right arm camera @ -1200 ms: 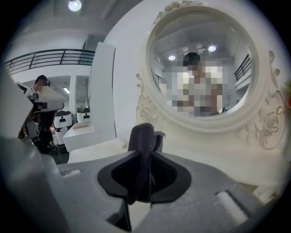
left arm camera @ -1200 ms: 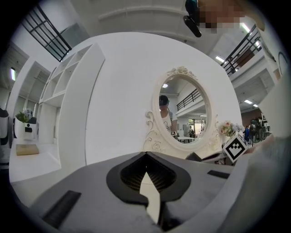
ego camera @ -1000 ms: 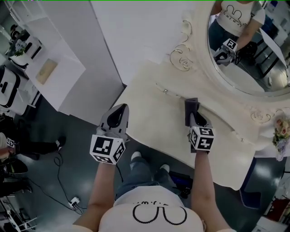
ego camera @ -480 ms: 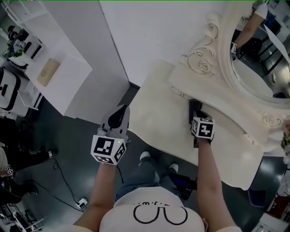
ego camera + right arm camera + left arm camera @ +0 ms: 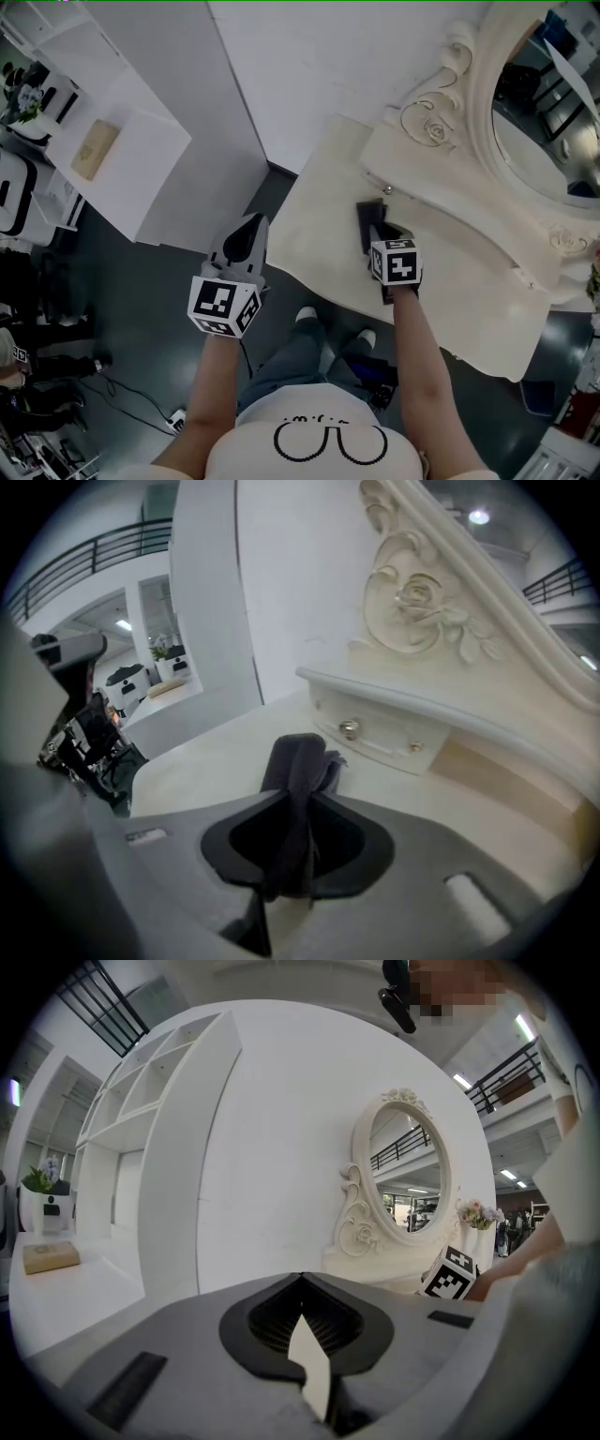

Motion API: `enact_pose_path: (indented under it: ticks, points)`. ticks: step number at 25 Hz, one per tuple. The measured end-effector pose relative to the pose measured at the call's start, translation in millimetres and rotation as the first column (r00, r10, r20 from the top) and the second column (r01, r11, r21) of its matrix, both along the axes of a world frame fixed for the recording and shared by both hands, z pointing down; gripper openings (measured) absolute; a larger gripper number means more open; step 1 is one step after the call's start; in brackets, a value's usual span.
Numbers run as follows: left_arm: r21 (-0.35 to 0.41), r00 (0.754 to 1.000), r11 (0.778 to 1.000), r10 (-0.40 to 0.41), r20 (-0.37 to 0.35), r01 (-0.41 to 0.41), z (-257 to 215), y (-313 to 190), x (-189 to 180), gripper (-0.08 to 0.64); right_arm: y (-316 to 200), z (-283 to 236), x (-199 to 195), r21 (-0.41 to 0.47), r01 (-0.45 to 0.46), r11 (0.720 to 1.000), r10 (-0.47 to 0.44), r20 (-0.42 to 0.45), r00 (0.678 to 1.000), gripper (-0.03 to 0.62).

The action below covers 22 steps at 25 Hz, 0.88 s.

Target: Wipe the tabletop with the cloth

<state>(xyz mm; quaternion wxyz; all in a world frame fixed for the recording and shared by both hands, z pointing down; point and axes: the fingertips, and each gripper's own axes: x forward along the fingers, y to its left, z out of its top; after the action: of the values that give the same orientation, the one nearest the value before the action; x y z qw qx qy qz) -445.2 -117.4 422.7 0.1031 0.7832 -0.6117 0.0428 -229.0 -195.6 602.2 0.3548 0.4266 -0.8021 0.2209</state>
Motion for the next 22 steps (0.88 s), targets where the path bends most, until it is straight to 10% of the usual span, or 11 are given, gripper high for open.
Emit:
enact_pose_path:
  ticks: [8,18,22]
  points:
    - [0.001,0.999,0.999,-0.033,-0.026,0.033,5.0,10.8,-11.5,-0.002,60.1,2.9,-102.7,-0.037,0.259,0.965,-0.257,0.04,0.966,0.071]
    - [0.024,0.996,0.997,-0.074,-0.047,0.075,-2.9,15.3,-36.5,-0.002,156.6,-0.5,-184.9,-0.072,0.54,0.839,-0.524,0.165,0.835,0.071]
    - [0.052,0.999,0.998,-0.035,-0.029,0.037,-14.6,9.6,-29.6,-0.002,151.0,-38.3,-178.9,0.055,0.513,0.856,-0.508,0.261,0.821,0.071]
